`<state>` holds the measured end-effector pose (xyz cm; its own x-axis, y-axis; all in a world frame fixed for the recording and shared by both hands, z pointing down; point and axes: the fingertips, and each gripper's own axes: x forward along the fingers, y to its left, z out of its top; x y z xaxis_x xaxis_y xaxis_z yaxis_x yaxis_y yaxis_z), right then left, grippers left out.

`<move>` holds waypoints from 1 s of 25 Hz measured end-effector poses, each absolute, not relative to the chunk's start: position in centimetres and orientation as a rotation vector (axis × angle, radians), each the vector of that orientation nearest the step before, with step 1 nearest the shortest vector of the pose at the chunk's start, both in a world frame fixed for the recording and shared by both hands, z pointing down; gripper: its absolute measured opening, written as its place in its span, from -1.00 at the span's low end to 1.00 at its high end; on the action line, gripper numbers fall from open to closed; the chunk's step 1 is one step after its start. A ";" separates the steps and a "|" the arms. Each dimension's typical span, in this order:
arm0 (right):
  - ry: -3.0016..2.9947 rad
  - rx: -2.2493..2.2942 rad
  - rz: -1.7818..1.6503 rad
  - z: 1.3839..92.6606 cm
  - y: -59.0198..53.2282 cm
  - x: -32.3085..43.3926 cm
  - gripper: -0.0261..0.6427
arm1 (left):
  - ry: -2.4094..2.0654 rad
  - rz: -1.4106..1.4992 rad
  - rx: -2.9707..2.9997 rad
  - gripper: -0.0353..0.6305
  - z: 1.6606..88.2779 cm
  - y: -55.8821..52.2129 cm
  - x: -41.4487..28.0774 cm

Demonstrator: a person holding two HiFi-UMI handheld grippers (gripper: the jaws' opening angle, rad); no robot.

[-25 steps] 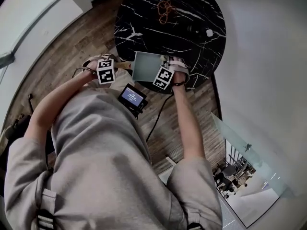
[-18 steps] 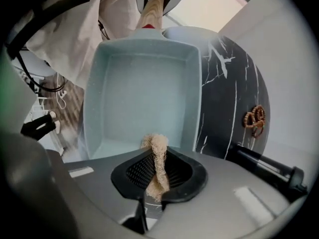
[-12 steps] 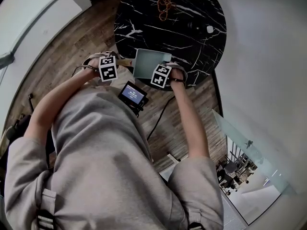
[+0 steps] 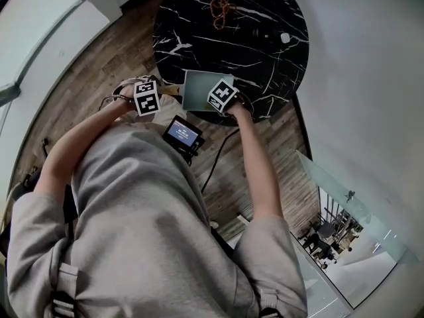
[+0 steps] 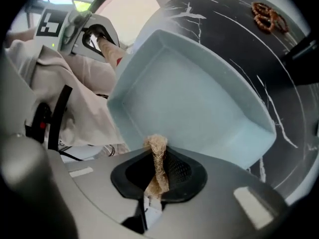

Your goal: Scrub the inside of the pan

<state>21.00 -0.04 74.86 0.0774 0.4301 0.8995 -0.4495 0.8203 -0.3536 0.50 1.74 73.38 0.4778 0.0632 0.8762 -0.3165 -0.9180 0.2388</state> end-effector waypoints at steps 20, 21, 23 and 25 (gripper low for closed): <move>-1.453 0.261 1.211 75.8 0.5 11.1 -0.78 | -0.143 1.472 2.377 -0.58 73.6 2.0 0.2; -1.458 0.305 1.262 75.8 -0.1 11.0 -0.78 | -0.140 1.482 2.384 -0.58 73.6 1.9 0.2; -1.476 0.402 1.362 75.8 -1.5 11.0 -0.78 | -0.135 1.492 2.394 -0.59 73.7 1.9 0.2; -1.504 0.499 1.448 75.6 -3.0 10.8 -0.78 | -0.128 1.496 2.396 -0.59 73.7 2.0 0.2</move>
<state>10.83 -3.04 75.61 -0.4616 0.3141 0.8296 -0.8171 0.2136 -0.5355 0.19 2.05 73.66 0.4500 0.0883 0.8886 -0.2384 -0.9471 0.2148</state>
